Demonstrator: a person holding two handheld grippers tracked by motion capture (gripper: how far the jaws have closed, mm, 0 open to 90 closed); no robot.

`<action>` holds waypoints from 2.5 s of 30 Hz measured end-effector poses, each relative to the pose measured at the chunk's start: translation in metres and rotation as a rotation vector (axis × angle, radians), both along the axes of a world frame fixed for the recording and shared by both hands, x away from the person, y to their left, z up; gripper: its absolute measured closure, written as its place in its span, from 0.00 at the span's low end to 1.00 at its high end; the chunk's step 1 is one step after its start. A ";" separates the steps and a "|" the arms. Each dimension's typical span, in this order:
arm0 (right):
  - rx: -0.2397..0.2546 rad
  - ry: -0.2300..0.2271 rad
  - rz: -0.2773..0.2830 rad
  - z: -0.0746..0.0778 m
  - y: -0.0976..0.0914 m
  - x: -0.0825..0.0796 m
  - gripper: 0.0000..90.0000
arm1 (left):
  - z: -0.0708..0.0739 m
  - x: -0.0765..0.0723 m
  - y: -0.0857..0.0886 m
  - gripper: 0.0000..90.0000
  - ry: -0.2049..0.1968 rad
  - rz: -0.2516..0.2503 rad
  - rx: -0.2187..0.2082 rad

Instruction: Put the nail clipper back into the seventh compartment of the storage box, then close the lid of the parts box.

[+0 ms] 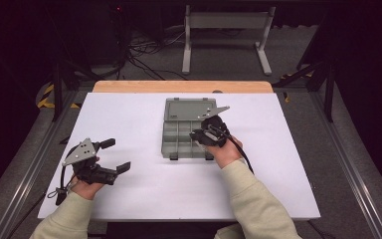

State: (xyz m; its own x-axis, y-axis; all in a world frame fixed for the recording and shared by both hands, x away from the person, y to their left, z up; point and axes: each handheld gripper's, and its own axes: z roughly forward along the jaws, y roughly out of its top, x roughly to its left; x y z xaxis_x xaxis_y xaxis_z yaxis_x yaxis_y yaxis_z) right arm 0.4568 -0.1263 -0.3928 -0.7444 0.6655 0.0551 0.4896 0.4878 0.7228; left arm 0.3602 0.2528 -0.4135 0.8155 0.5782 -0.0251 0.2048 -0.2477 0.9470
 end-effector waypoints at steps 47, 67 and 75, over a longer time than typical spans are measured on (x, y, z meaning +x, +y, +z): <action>-0.011 -0.011 0.014 0.035 -0.034 -0.015 1.00 | 0.017 0.013 -0.016 0.46 0.023 0.053 0.051; -0.060 -0.031 -0.021 0.056 -0.058 0.018 1.00 | 0.038 0.078 -0.056 0.99 0.141 0.103 0.220; -0.048 0.003 -0.047 0.056 -0.068 0.038 1.00 | 0.038 0.104 -0.068 0.99 0.215 0.117 0.231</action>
